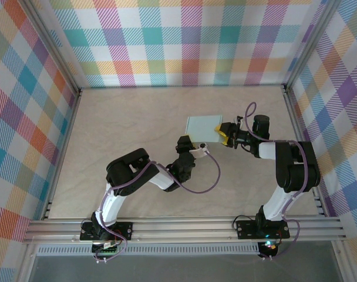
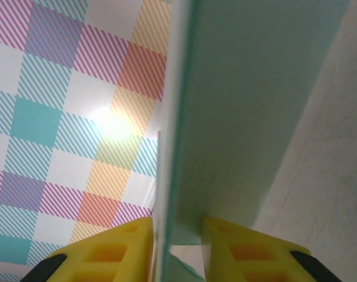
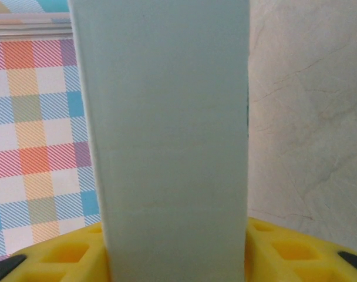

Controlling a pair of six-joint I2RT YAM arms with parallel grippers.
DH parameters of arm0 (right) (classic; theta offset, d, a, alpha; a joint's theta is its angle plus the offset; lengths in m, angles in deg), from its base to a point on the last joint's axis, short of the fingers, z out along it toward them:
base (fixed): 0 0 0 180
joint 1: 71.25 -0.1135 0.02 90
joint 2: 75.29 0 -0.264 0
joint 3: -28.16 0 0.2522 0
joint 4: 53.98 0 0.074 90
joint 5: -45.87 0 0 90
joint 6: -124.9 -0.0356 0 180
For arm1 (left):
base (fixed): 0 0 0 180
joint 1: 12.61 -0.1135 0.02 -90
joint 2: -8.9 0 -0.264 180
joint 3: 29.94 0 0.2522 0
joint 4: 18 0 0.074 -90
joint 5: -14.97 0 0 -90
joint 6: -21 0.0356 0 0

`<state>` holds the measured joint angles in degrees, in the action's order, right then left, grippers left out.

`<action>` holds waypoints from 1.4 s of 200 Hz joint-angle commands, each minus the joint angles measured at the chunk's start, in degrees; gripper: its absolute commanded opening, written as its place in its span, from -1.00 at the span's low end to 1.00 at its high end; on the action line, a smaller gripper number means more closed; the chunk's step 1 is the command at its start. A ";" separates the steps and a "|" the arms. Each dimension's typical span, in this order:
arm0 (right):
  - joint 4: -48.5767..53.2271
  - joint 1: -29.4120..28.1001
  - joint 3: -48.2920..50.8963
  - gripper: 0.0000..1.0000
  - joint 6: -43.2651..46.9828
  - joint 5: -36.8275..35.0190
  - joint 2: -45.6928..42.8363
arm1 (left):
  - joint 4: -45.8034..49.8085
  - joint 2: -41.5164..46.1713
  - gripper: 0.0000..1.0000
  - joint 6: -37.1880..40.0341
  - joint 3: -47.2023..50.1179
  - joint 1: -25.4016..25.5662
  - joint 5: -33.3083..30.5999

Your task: Fold the paper box

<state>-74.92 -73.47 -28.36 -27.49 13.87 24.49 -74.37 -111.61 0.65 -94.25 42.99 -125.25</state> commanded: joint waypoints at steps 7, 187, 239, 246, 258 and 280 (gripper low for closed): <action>-0.90 0.03 0.75 0.17 -0.01 2.05 -0.99 | 2.45 0.67 -0.47 -2.33 -0.78 -0.49 -0.61; 7.35 -0.44 -2.28 0.45 3.58 -1.81 1.81 | 12.41 1.17 -0.57 -9.79 -0.88 -0.64 2.14; 15.41 -2.43 -7.09 0.45 9.17 -3.07 4.80 | 12.74 0.72 -0.57 -11.59 -0.54 -0.57 3.20; 16.94 -2.58 -7.58 0.45 10.31 -3.58 4.89 | 12.67 0.71 -0.57 -11.89 -0.35 -0.56 3.58; 19.28 -2.84 -8.55 0.39 12.19 -4.46 5.21 | 12.73 0.59 -0.58 -12.49 -0.29 -0.57 3.81; 22.44 -3.23 -10.07 0.22 14.12 -5.39 5.83 | 12.82 0.33 -0.58 -12.90 -0.40 -0.57 4.06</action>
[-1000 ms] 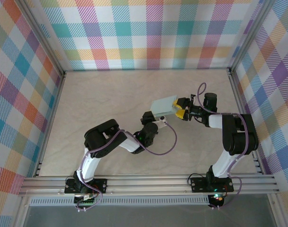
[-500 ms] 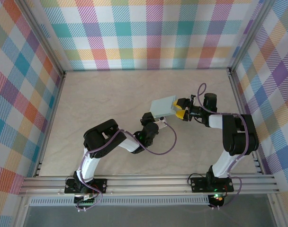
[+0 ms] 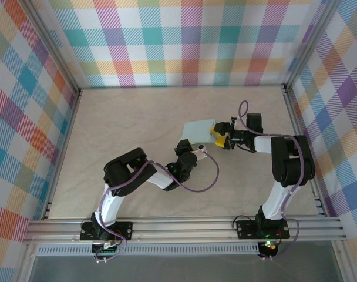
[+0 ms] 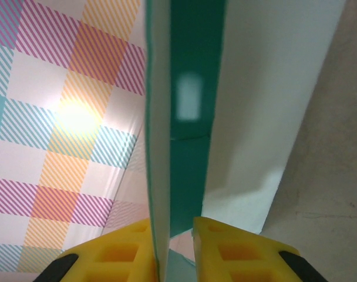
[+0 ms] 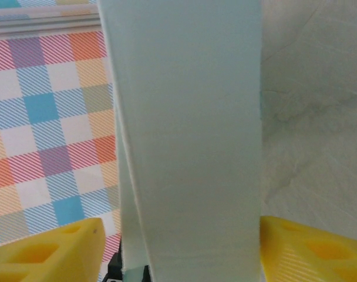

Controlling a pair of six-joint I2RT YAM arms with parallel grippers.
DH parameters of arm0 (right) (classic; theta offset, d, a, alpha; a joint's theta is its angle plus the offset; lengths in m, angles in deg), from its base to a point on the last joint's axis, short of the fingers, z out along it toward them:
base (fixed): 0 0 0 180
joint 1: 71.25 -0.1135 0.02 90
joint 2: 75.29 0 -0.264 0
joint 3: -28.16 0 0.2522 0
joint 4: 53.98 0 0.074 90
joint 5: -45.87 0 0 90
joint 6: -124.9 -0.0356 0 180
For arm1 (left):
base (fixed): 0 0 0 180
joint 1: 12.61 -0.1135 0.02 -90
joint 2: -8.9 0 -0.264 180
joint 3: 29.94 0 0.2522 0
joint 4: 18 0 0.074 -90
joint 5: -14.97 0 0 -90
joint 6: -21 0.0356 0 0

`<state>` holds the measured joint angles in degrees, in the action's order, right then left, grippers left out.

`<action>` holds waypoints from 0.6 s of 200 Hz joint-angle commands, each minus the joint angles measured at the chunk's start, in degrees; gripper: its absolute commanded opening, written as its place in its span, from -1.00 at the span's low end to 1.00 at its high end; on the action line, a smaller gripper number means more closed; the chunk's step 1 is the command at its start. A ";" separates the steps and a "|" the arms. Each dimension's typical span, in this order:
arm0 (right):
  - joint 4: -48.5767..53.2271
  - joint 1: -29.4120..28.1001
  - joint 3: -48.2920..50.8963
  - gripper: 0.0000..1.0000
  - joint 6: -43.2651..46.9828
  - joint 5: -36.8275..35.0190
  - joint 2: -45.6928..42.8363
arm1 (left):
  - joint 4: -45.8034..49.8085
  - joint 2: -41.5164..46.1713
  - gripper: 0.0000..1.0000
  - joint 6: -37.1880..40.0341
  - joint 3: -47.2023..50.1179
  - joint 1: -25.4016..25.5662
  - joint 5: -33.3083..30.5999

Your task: Fold the paper box

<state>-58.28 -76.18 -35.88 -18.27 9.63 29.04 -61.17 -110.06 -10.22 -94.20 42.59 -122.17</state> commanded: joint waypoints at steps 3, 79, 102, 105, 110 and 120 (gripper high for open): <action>6.33 -0.52 -2.73 0.19 5.13 -1.36 1.35 | -0.40 -1.21 -0.58 -2.02 -0.47 -0.18 0.95; 8.88 -0.61 -3.39 -0.25 5.88 -2.21 0.94 | -2.46 0.22 -0.17 -2.42 1.62 -0.09 0.46; 8.14 -0.62 -3.03 -0.25 5.02 -1.37 -0.12 | -2.94 0.27 0.32 -2.97 2.24 -0.40 -0.01; 7.84 -0.64 -2.89 -0.25 4.66 -1.12 -0.27 | -3.21 0.17 0.35 -2.95 2.25 -0.44 -0.10; 7.26 -0.61 -2.66 -0.25 4.15 -0.78 -0.46 | -3.90 0.09 0.39 -2.97 2.39 -0.51 -0.31; 6.24 -0.61 -2.01 -0.25 3.10 -0.10 -0.98 | -4.99 -0.09 0.47 -2.82 2.44 -0.74 -0.67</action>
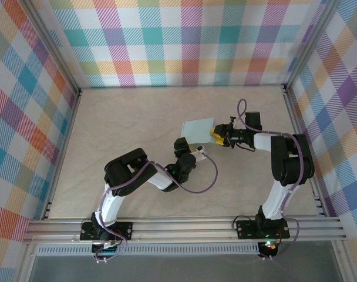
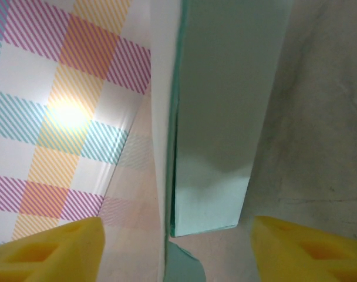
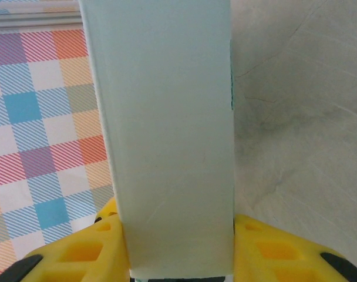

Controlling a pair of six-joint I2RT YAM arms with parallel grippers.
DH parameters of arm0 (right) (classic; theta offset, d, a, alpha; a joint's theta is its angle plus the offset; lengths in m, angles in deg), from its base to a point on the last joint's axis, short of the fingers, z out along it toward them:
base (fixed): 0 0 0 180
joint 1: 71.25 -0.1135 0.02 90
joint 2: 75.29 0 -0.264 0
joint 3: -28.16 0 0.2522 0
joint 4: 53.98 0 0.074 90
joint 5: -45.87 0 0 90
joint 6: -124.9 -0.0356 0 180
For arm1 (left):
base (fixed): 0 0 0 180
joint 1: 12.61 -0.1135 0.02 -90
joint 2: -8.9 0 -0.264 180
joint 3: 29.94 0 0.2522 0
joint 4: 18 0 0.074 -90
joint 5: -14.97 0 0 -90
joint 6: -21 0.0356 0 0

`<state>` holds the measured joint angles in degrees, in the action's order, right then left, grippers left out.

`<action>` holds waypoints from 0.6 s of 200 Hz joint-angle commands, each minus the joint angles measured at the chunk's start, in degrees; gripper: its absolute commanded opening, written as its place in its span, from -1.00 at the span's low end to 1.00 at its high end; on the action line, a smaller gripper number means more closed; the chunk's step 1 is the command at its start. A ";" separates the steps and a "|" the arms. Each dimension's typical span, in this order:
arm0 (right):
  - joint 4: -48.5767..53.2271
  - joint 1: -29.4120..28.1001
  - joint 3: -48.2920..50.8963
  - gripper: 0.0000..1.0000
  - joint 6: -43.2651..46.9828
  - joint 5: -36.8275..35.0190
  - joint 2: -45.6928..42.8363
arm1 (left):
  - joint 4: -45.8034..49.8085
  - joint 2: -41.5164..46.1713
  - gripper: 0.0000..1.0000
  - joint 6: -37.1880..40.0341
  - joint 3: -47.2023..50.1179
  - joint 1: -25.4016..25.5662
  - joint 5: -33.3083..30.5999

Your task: Fold the paper box

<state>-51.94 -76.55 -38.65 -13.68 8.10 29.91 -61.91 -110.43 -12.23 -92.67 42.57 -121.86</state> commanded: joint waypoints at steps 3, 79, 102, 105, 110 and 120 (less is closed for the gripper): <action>-0.45 -0.24 1.03 -0.25 -1.87 1.60 -1.97 | -4.35 0.24 0.49 -0.80 0.90 -0.77 -1.10; -7.14 -0.33 5.82 -0.26 -7.11 5.58 -5.46 | -9.42 -3.53 0.56 2.02 -1.90 -2.65 -1.76; -8.30 -0.39 6.80 -0.26 -8.11 6.13 -6.16 | -9.44 -4.23 0.39 2.48 -2.72 -3.22 -1.39; -8.31 -0.41 6.78 -0.26 -8.11 6.14 -6.23 | -9.47 -4.32 0.35 2.54 -2.78 -3.23 -1.40; -8.23 -0.41 6.91 -0.26 -8.03 6.18 -6.30 | -9.53 -4.44 0.27 2.81 -2.97 -3.30 -1.29; -8.07 -0.40 6.96 -0.26 -8.03 6.18 -6.40 | -9.68 -4.53 0.13 3.08 -3.20 -3.32 -1.20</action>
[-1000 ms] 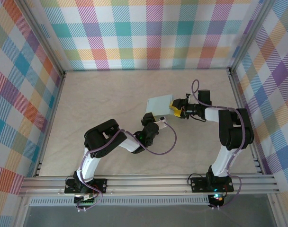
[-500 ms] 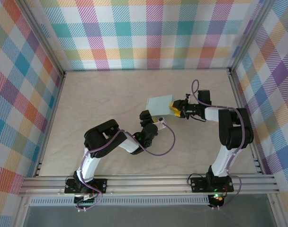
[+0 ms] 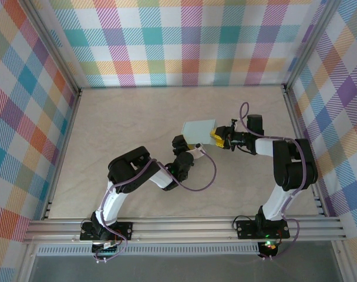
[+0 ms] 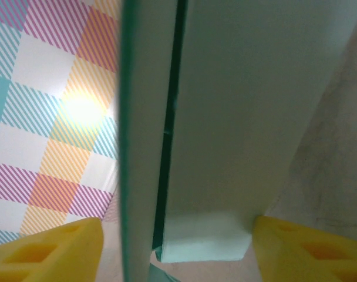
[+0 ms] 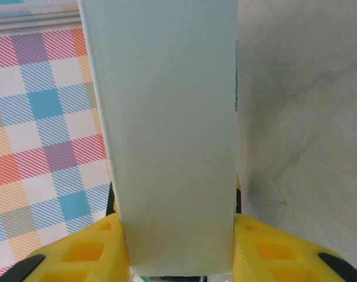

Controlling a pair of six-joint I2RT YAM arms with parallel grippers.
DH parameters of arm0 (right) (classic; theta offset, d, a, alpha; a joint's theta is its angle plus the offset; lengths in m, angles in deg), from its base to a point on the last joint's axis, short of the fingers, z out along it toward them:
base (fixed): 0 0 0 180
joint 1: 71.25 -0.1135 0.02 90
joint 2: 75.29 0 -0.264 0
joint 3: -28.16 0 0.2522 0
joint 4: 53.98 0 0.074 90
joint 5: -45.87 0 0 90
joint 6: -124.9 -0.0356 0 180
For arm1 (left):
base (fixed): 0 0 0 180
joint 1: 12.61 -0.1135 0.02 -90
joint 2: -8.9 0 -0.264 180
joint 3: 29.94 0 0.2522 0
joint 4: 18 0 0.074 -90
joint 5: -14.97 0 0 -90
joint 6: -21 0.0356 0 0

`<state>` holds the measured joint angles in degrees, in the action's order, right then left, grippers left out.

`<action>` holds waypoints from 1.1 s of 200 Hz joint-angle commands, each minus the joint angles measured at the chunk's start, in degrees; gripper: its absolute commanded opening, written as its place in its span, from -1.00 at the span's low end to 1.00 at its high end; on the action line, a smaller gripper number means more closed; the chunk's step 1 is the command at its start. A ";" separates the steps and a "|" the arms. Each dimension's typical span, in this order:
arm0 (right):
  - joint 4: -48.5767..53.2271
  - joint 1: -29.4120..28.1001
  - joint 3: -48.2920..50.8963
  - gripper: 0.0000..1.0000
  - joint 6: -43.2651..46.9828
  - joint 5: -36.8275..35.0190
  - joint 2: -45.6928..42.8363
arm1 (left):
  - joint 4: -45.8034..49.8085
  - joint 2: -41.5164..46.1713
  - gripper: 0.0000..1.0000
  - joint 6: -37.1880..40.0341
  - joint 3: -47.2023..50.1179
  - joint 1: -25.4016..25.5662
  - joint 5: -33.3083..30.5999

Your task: Fold the paper box

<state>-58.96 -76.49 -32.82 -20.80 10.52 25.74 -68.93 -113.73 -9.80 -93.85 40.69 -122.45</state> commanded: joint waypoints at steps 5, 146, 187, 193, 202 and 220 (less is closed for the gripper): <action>-1.03 -0.48 1.14 -0.26 -0.90 3.74 -2.18 | -2.72 -1.22 0.07 0.78 -2.05 -1.44 -0.55; 1.01 -0.48 -0.15 0.12 0.08 2.34 -2.34 | 1.83 2.13 -0.67 0.04 -0.20 -1.27 -0.48; 2.08 -0.48 -0.33 0.27 0.79 1.62 -2.53 | 3.14 2.13 -0.76 -0.49 -0.28 -1.31 -0.29; 2.53 -0.48 -0.33 0.29 1.07 1.39 -2.71 | 3.24 2.22 -0.76 -0.44 -0.26 -1.27 -0.27; 2.99 -0.48 -0.25 0.32 1.42 1.08 -2.97 | 3.34 2.40 -0.77 -0.57 -0.23 -1.32 -0.24; 3.25 -0.39 -0.37 0.34 1.65 0.72 -3.22 | 3.65 2.31 -0.80 -0.66 -0.36 -1.35 -0.17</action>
<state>-56.82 -76.60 -32.80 -21.02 10.92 24.71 -65.71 -113.99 -9.43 -94.42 40.06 -122.52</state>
